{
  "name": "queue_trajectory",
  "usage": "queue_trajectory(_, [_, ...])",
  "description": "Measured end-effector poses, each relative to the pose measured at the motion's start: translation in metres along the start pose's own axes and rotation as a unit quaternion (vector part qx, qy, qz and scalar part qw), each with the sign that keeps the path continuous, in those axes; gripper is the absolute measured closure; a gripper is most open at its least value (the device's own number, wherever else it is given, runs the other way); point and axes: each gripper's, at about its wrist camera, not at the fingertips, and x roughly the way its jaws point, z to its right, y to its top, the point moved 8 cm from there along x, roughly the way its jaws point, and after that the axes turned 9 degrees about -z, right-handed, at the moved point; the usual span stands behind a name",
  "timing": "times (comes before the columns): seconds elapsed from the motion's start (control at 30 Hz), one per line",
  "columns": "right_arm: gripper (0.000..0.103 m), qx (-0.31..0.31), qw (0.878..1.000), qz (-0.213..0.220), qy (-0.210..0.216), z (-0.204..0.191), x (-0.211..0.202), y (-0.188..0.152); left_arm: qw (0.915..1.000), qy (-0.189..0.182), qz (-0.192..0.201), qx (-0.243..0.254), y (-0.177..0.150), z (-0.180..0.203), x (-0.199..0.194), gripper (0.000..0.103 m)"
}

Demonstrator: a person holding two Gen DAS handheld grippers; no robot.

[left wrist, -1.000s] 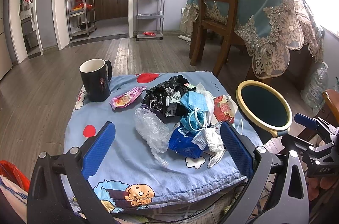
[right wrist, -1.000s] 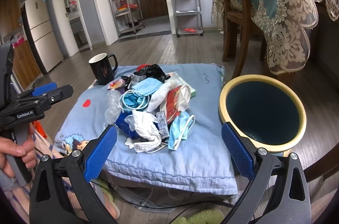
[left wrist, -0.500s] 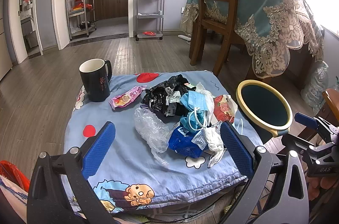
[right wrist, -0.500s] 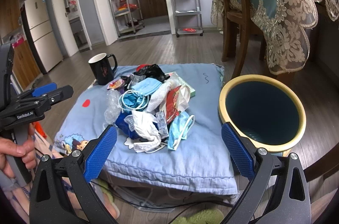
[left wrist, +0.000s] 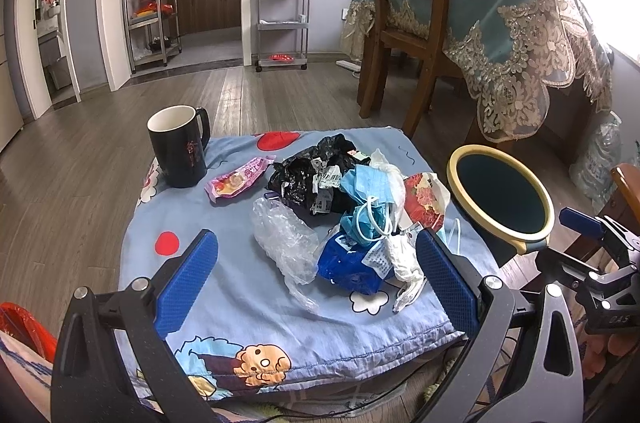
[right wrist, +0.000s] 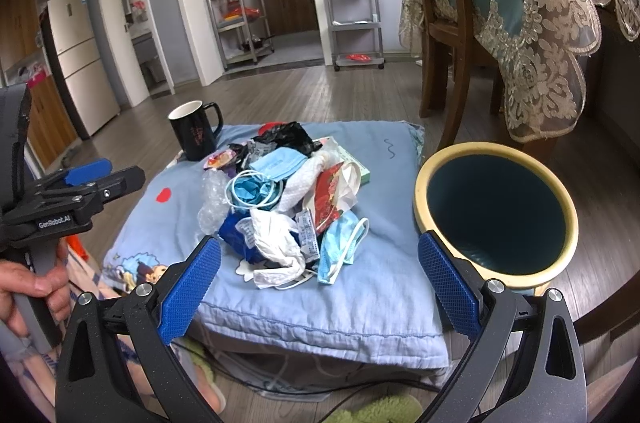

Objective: Collect trash
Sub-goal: 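Grasp the clear plastic bag with the left gripper while the right gripper grasps a blue mask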

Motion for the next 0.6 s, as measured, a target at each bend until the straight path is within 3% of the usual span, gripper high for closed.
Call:
queue_trajectory(0.4, [0.007,-0.014,1.0,-0.01,0.002,-0.01,0.006,-0.002,0.9993,0.006,-0.035,-0.011,0.003,-0.008,0.025,0.006])
queue_trajectory(0.6, [0.008,-0.02,1.0,-0.019,0.007,-0.017,0.013,-0.003,0.9965,0.005,-0.078,-0.029,0.005,-0.019,0.061,0.015])
